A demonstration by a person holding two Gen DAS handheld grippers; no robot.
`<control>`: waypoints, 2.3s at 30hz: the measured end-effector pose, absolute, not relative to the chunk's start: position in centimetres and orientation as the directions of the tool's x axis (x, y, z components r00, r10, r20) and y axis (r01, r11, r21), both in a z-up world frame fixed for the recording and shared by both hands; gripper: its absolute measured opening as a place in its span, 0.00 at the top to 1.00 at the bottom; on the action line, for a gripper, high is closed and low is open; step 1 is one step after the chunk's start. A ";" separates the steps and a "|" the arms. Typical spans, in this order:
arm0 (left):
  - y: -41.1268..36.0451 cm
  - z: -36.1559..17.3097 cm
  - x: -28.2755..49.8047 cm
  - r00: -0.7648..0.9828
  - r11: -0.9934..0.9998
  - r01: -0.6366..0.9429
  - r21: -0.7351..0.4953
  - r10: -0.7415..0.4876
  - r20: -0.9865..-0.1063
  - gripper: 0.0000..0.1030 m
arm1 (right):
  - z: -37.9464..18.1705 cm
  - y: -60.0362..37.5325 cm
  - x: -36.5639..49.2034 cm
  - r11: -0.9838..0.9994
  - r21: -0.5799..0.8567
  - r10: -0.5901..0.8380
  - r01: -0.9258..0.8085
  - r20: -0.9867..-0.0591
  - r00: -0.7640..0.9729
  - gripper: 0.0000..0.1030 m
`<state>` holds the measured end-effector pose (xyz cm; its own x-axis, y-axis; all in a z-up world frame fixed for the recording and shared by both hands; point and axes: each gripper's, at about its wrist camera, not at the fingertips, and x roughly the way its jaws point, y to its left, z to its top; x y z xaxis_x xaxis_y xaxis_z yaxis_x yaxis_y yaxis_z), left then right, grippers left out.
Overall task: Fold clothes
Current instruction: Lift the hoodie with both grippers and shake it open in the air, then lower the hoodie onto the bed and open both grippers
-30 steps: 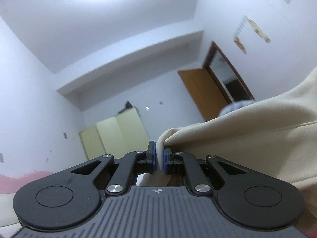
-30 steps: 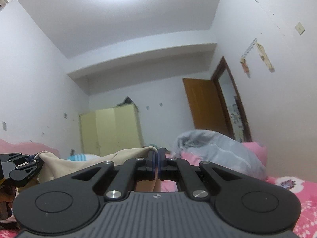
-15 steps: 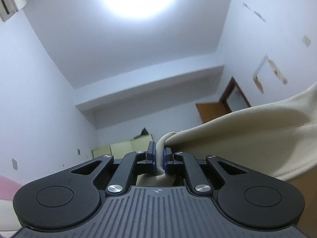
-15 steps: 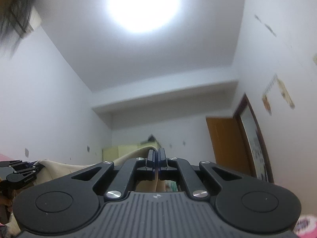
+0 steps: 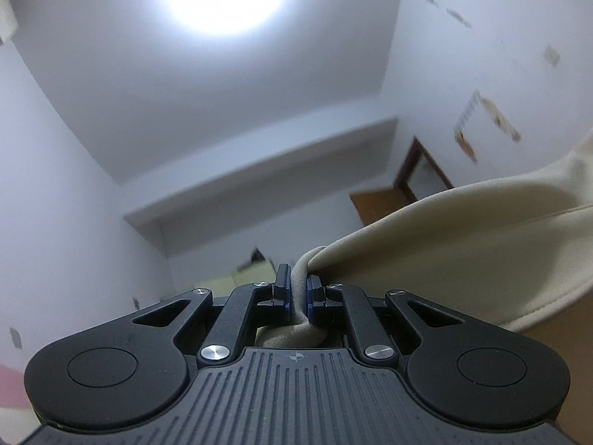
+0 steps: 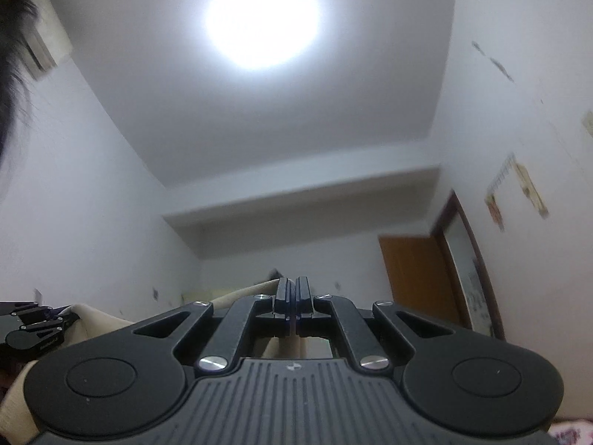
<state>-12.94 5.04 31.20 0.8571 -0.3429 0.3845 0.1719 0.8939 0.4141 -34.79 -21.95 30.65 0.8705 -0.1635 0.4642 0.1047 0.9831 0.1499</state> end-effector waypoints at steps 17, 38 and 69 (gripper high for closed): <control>-1.6 19.1 5.6 0.956 0.830 0.234 0.506 -0.291 0.035 0.92 | 21.9 -31.0 -12.3 0.953 0.235 -0.207 0.192 0.041 0.977 0.99; -6.3 1.0 19.3 0.896 0.751 0.367 0.549 -0.126 -0.426 0.88 | 1.1 -38.2 7.5 0.897 0.206 -0.233 0.390 -0.531 0.815 0.98; 1.4 1.8 -5.7 0.752 0.747 0.587 0.314 -0.358 -0.554 0.09 | 7.2 -20.9 -29.1 0.834 0.536 0.294 0.131 -0.632 0.717 0.04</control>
